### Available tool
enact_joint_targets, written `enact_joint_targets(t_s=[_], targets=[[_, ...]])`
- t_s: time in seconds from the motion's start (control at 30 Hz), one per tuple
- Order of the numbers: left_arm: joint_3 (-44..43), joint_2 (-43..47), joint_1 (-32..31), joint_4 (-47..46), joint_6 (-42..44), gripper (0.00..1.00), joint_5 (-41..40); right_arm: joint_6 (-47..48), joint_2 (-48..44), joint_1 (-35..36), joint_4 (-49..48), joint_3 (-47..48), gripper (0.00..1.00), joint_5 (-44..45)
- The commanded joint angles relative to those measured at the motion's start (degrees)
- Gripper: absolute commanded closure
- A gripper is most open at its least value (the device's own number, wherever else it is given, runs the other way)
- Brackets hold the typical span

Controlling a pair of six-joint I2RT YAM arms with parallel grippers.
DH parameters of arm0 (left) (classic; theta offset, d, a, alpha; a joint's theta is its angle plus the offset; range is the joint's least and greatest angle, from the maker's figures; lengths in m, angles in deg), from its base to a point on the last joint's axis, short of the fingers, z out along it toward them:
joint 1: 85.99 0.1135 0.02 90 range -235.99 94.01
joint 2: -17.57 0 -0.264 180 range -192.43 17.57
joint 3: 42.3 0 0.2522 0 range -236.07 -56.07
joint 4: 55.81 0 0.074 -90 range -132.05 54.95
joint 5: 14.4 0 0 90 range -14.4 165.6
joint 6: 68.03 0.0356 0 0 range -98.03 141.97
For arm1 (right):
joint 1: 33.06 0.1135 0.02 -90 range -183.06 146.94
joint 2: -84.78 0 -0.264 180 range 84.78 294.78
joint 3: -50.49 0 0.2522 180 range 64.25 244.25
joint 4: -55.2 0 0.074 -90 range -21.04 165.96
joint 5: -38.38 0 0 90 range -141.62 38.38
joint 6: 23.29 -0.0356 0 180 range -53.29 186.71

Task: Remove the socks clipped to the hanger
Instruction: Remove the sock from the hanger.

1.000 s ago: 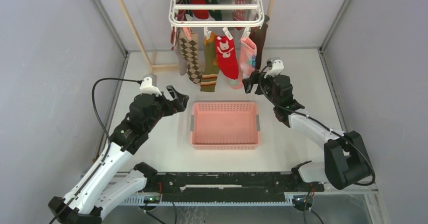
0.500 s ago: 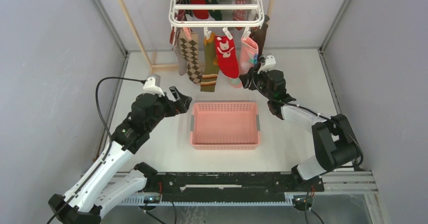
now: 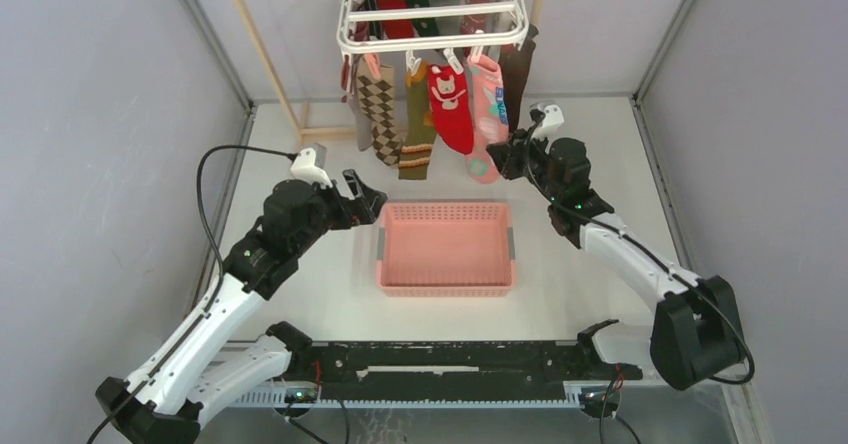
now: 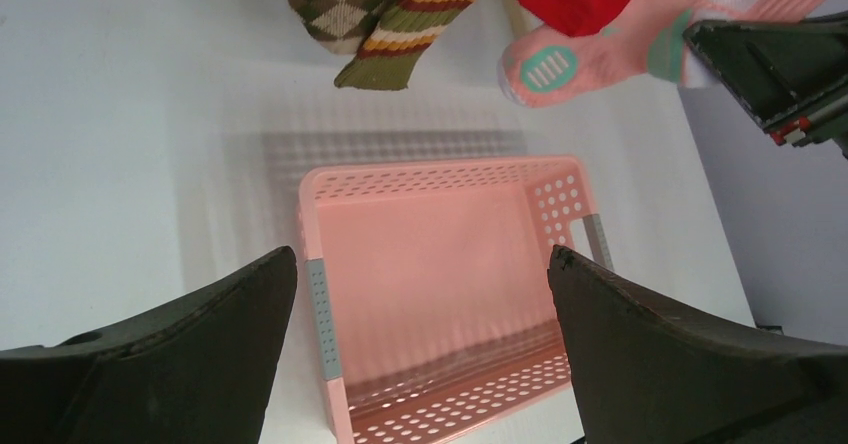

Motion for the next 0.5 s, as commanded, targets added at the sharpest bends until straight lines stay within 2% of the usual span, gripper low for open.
enact_joint_targets(t_s=[0.0, 0.47], targets=[[-5.9, -0.1, -0.7, -1.2, 2.1, 0.00, 1.9, 0.6, -5.6, -0.5, 5.1, 3.3, 0.80, -4.4], [-12.5, -3.2, -1.6, -4.2, 2.6, 0.00, 7.7, -3.9, -16.1, -2.3, 22.5, 5.3, 0.79, -18.7]])
